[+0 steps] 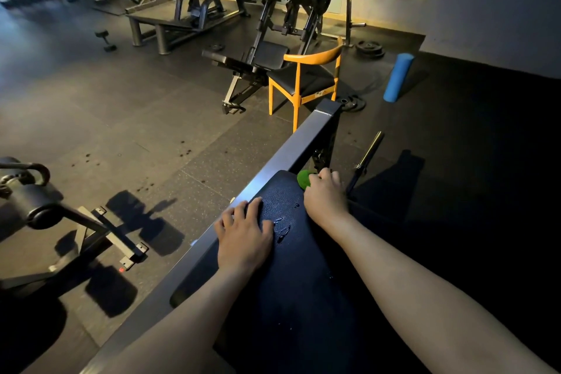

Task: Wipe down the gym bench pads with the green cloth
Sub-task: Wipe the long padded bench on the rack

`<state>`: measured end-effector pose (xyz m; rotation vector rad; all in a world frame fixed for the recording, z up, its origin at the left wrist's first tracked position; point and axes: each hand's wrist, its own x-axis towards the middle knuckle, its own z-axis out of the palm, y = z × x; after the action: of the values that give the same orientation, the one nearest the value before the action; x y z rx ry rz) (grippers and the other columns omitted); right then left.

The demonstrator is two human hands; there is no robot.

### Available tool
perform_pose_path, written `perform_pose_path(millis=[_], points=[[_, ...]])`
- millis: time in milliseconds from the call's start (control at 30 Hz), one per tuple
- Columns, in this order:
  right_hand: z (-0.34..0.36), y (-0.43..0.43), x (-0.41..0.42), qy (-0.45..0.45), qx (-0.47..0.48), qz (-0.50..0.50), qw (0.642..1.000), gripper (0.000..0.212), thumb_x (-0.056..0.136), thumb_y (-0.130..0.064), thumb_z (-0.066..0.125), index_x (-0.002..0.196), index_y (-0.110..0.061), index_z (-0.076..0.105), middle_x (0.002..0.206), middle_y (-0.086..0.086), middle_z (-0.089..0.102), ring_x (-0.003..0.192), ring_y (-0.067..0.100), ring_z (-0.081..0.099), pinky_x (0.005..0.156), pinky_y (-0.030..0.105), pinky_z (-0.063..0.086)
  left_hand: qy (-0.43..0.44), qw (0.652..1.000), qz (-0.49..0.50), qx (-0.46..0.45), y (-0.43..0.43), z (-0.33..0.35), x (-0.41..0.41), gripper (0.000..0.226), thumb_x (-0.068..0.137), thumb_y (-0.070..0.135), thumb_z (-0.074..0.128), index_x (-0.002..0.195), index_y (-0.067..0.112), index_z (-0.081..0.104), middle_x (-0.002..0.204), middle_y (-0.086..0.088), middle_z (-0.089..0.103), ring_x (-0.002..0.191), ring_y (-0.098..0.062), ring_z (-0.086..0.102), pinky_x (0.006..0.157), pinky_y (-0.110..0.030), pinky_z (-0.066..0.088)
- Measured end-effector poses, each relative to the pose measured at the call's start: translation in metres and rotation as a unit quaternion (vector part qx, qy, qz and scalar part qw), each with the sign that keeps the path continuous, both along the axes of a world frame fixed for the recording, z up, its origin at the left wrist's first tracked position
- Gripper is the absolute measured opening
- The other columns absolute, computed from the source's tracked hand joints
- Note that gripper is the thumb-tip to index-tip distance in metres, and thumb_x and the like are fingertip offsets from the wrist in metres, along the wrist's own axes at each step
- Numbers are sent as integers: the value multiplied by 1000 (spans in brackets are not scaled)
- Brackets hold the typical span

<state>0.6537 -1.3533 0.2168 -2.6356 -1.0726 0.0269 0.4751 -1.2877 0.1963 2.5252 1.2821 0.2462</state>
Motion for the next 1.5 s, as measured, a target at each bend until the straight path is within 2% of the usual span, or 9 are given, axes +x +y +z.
perform_pose_path(millis=[100, 433, 533, 667, 867, 1100, 1233, 1300, 1500], points=[[1, 3, -18, -2, 4, 22, 1000, 26, 96, -12, 42, 117, -7, 56, 123, 13, 49, 112, 34, 43, 92, 41, 38, -2, 1000, 1, -6, 0, 0, 1, 55, 94, 47, 35, 148, 36, 34, 149, 3, 40, 136, -25, 28, 114, -46, 21], [10, -2, -38, 98, 19, 197, 975, 36, 93, -23, 52, 127, -20, 62, 113, 11, 52, 102, 32, 52, 84, 34, 39, -11, 1000, -10, -7, -3, 3, -2, 53, 95, 43, 38, 148, 37, 33, 150, 2, 40, 138, -26, 26, 116, -45, 18], [14, 6, -2, 64, 95, 99, 988, 40, 89, -13, 54, 127, -19, 64, 113, 16, 54, 101, 36, 52, 88, 38, 41, -8, 1000, -4, -6, -2, 4, -1, 53, 95, 42, 40, 147, 37, 36, 150, 2, 40, 138, -26, 28, 116, -45, 19], [8, 5, 15, 85, 41, -34, 995, 28, 91, -11, 46, 113, -14, 62, 121, 16, 48, 106, 37, 46, 91, 39, 39, -6, 1000, -5, -1, -1, 3, -1, 51, 94, 43, 39, 145, 40, 37, 150, 1, 40, 138, -26, 28, 116, -45, 19], [7, 11, -32, 39, 18, 40, 998, 30, 94, -19, 45, 119, -8, 59, 122, 17, 49, 108, 37, 53, 87, 40, 43, -2, 1000, -6, -7, -1, 2, 0, 54, 95, 44, 36, 148, 39, 34, 153, 0, 37, 141, -26, 24, 117, -46, 17], [17, 6, -45, 112, 10, 169, 979, 30, 91, -26, 49, 115, -20, 65, 109, 9, 53, 101, 34, 56, 83, 38, 43, -10, 1000, -13, -11, -1, 2, -1, 52, 97, 44, 37, 149, 37, 35, 153, 2, 38, 141, -26, 25, 118, -45, 18], [16, 7, -1, 52, 69, 63, 994, 36, 91, -17, 49, 124, -20, 62, 115, 11, 51, 102, 34, 53, 85, 39, 44, -11, 1000, -4, -9, 0, 2, 0, 53, 95, 44, 42, 147, 36, 39, 150, 2, 41, 138, -25, 28, 117, -44, 20], [9, 6, 7, 42, 52, 11, 998, 33, 91, -15, 46, 120, -16, 61, 117, 12, 50, 103, 36, 50, 85, 39, 39, -18, 1000, -2, -12, 0, 2, 0, 52, 94, 43, 43, 145, 36, 41, 149, 4, 43, 137, -23, 28, 116, -44, 20], [7, 8, -10, 23, 6, 68, 997, 29, 92, -17, 46, 115, -10, 62, 113, 16, 52, 98, 39, 57, 80, 39, 44, -57, 997, -2, -58, 2, 9, -5, 64, 82, 46, 37, 144, 32, 47, 151, 5, 46, 137, -24, 32, 116, -41, 20]])
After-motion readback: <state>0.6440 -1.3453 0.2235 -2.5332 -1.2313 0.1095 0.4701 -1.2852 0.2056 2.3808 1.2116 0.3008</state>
